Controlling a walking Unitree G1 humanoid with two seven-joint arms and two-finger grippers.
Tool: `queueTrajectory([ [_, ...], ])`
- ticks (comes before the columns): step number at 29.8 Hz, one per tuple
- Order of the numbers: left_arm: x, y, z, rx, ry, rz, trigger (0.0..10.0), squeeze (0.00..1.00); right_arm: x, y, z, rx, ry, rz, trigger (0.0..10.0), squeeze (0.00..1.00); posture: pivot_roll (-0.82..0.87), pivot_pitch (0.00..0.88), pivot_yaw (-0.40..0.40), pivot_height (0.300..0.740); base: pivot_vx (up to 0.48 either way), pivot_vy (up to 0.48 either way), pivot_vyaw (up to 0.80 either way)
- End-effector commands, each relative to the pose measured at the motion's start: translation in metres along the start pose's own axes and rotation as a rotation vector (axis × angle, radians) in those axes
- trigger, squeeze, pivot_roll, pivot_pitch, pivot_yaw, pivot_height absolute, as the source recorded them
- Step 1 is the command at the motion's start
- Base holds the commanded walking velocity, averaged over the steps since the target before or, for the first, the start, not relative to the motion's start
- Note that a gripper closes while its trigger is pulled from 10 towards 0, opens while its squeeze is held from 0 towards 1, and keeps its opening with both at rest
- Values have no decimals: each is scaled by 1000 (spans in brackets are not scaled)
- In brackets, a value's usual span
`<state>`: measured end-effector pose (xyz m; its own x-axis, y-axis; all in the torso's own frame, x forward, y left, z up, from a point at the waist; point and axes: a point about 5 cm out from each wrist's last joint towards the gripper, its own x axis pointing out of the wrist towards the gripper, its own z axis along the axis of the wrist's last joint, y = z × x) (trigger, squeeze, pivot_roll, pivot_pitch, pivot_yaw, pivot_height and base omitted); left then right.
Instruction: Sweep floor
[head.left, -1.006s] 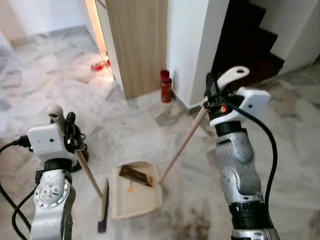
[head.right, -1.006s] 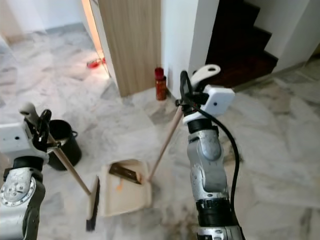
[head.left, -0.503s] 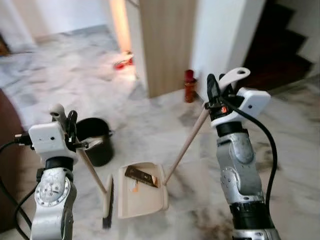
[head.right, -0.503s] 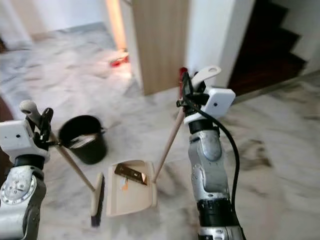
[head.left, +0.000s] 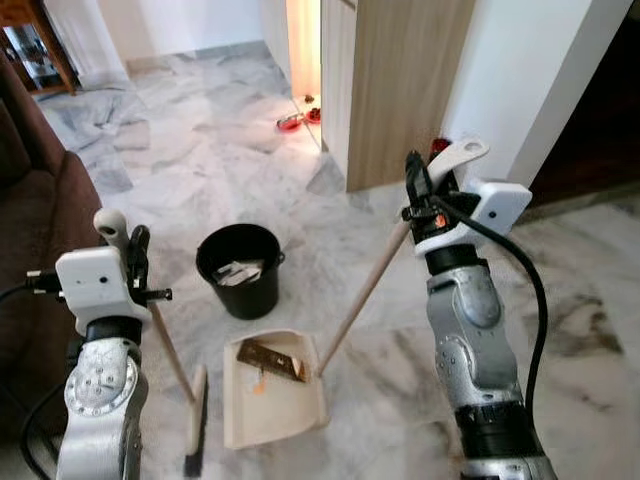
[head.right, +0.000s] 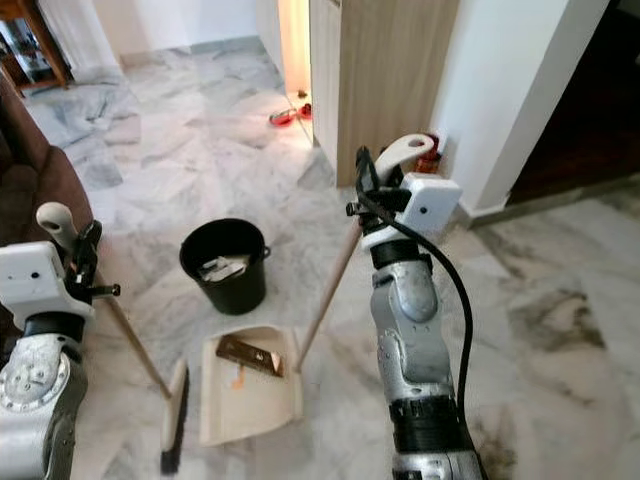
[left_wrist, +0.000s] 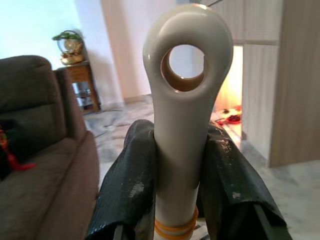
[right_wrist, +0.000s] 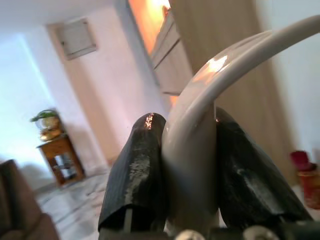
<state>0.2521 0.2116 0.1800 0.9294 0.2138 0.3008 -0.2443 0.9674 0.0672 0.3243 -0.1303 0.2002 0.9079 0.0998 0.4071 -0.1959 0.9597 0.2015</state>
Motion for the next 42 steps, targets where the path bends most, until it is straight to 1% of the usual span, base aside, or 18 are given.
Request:
queueTrajectory([
  [1,2,2,11,3,-54,6,10000,0,7,9,14,-1,-64,31,10000,0,36,79,50,740,0,409,0],
  [10,3,4,12,9,-63,7,10000,0,6,10,13,4,-62,39,10000,0,37,62,53,740,0,351,0],
  [15,4,2,12,19,-62,1,10000,0,5,10,12,5,-60,40,10000,0,34,52,57,740,0,0,0],
  [23,4,0,14,7,-81,-10,10000,0,4,11,13,11,-64,39,10000,0,30,35,62,740,0,0,0],
  [34,4,0,13,9,-68,-5,10000,0,5,12,12,11,-60,42,10000,0,33,45,58,740,0,0,0],
  [38,4,0,12,15,-66,1,10000,0,5,12,13,5,-62,52,10000,0,33,45,58,740,0,263,0],
  [42,4,0,12,14,-65,3,10000,0,5,12,14,5,-72,49,10000,0,33,45,58,740,0,268,800],
])
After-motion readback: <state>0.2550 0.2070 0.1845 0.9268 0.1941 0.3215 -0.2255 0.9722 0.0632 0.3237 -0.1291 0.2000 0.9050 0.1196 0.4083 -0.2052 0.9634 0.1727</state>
